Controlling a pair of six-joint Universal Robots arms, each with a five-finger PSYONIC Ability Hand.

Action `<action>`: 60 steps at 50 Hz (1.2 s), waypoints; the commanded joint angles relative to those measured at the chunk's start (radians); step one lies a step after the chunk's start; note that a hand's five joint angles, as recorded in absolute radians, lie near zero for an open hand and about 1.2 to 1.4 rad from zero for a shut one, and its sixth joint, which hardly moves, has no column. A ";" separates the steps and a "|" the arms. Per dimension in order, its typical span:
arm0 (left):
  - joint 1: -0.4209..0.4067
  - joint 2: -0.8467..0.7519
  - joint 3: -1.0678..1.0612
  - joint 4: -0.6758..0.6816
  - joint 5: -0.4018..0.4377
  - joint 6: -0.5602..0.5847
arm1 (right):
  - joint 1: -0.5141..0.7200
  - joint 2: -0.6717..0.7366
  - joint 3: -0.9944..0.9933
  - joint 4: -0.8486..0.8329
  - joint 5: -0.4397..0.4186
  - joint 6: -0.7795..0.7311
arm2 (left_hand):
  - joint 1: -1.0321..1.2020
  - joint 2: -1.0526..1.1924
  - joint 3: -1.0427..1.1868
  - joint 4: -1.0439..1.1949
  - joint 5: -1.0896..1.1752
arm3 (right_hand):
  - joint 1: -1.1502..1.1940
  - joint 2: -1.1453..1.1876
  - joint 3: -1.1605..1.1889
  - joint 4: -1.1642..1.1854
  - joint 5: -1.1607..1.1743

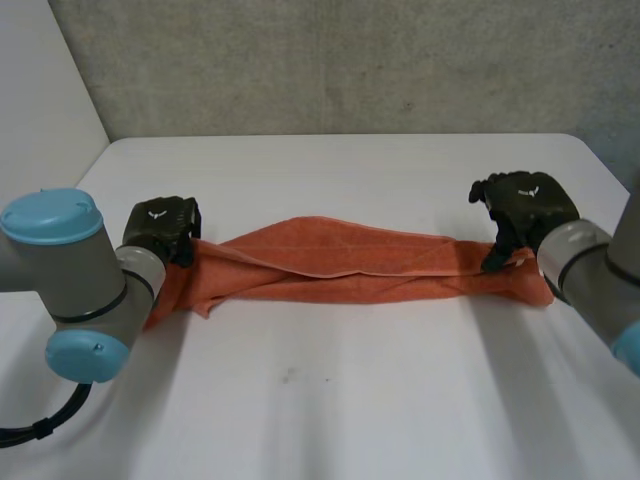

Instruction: Fold the laundry

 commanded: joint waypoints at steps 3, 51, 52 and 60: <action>0.002 0.010 -0.004 -0.002 -0.002 0.000 | -0.014 0.028 0.170 -0.251 -0.008 -0.227 | 0.225 0.178 0.181 0.179 0.199 | 0.126 0.075 0.093 0.097 0.072; 0.004 0.015 -0.042 0.000 0.001 0.000 | -0.103 0.311 -0.125 -0.276 -0.096 -0.468 | 0.225 0.178 0.181 0.179 0.199 | 0.572 0.521 0.539 0.543 0.518; 0.004 0.015 -0.042 0.000 0.001 0.000 | -0.103 0.311 -0.129 -0.270 -0.097 -0.468 | 0.225 0.178 0.181 0.179 0.199 | 0.572 0.521 0.539 0.543 0.518; 0.004 0.012 -0.046 0.000 0.001 0.002 | -0.102 0.298 -0.165 -0.212 -0.115 -0.463 | 0.225 0.178 0.181 0.179 0.199 | 0.572 0.521 0.539 0.543 0.518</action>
